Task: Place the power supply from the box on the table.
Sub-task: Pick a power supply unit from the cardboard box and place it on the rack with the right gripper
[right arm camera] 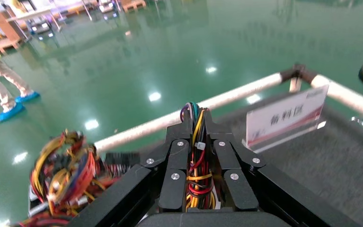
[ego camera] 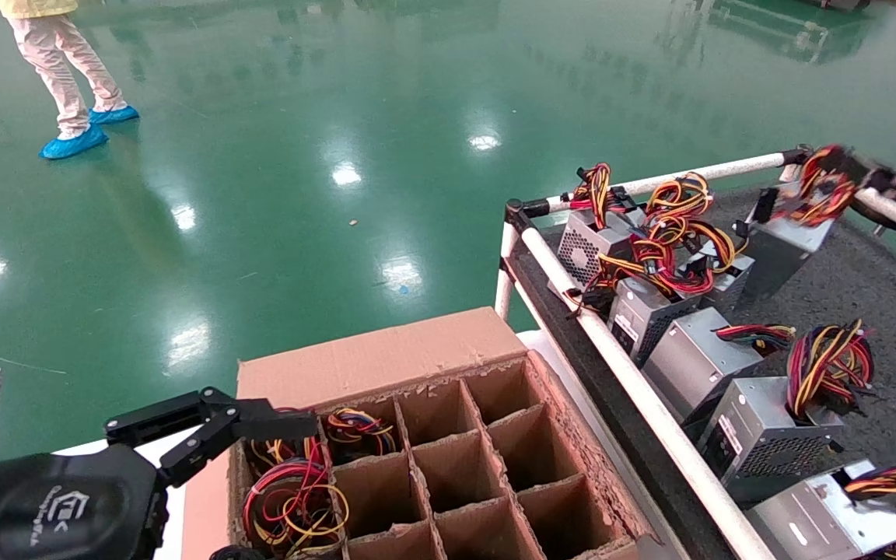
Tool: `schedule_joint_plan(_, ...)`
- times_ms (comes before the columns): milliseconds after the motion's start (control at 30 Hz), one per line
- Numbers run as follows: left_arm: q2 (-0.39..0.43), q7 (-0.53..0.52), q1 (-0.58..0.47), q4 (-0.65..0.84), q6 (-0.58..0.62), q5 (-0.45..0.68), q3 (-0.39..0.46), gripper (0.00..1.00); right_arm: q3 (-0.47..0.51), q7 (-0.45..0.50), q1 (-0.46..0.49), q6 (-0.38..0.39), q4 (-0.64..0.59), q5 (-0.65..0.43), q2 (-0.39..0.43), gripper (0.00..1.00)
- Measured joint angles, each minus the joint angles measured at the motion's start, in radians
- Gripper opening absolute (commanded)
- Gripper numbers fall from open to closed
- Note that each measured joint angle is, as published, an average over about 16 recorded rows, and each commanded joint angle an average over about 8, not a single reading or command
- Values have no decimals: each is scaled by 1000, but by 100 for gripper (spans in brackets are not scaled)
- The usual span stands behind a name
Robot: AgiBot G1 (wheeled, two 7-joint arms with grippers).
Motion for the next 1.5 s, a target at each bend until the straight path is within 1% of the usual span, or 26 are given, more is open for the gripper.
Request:
schedule_joint_plan(333, 0, 0, 0, 0, 0, 0, 0, 100, -2, 7, -19, 83, -4, -3, -88, 0)
schedule_joint_plan(600, 0, 0, 0, 0, 0, 0, 0, 100, -2, 19, -16, 115, 0, -3, -131, 0)
schedule_joint_plan(1100, 0, 0, 0, 0, 0, 0, 1, 100, -13, 40, -2, 101, 1, -19, -134, 0)
schedule_joint_plan(1500, 0, 0, 0, 0, 0, -1, 1, 100, -34, 57, -19, 81, -12, -50, -129, 0)
